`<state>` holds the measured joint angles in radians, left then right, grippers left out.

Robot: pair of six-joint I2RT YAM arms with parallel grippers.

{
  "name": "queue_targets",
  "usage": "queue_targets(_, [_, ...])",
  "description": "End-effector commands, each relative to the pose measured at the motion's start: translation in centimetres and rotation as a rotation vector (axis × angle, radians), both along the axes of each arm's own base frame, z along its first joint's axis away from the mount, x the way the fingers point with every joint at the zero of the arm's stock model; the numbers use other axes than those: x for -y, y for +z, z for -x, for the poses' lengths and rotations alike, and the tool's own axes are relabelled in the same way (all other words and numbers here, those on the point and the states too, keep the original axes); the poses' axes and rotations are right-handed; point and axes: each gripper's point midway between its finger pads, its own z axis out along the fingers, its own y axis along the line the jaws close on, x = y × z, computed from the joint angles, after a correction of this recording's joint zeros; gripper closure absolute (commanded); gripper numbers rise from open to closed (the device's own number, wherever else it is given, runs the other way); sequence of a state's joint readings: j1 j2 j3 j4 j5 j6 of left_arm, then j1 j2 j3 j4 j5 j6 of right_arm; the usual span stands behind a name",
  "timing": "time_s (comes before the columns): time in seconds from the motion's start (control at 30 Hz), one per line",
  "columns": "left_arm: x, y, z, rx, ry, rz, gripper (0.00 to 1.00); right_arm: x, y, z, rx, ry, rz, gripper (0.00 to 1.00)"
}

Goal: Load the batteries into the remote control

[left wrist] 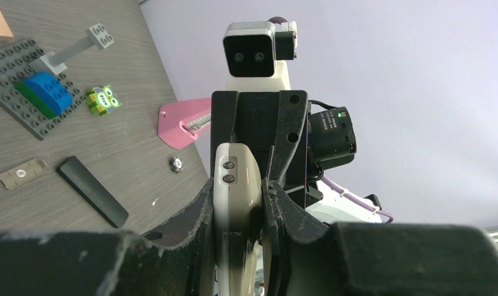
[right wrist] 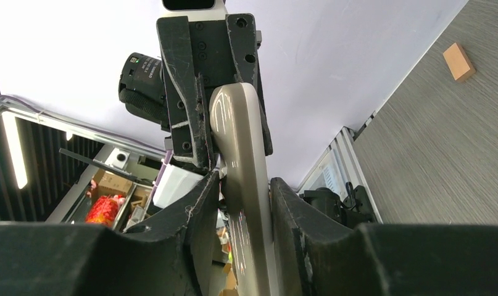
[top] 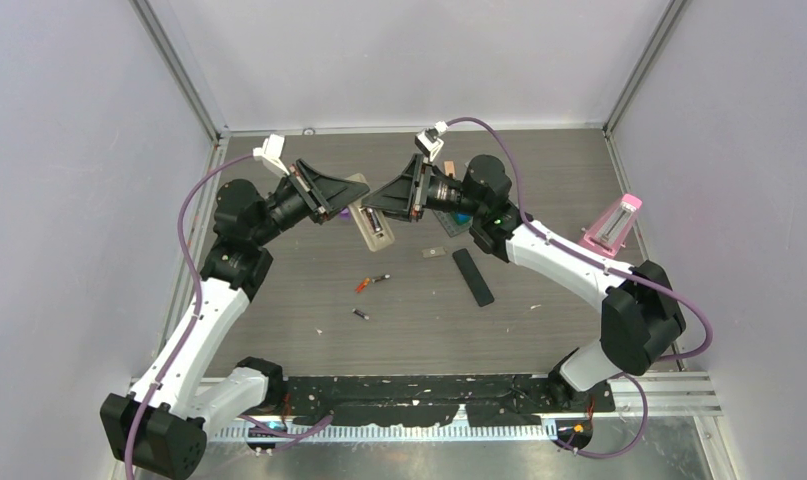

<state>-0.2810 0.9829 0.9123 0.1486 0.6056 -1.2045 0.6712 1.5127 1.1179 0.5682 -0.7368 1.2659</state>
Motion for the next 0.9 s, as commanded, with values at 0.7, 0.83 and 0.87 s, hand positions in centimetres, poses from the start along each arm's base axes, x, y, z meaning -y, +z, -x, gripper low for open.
queue_targets(0.7, [0.0,2.7,0.5,0.098,-0.014,0.023,1.00,0.8,2.3,-0.4,0.161,-0.042,0.060,0.31])
queue_targets(0.83, [0.0,2.6,0.5,0.100,-0.017,0.017,1.00,1.2,2.7,-0.1,0.192,-0.039,0.046,0.25])
queue_targets(0.87, [0.0,2.5,0.5,0.100,-0.017,0.014,1.00,1.3,2.8,0.1,0.207,-0.033,0.043,0.25])
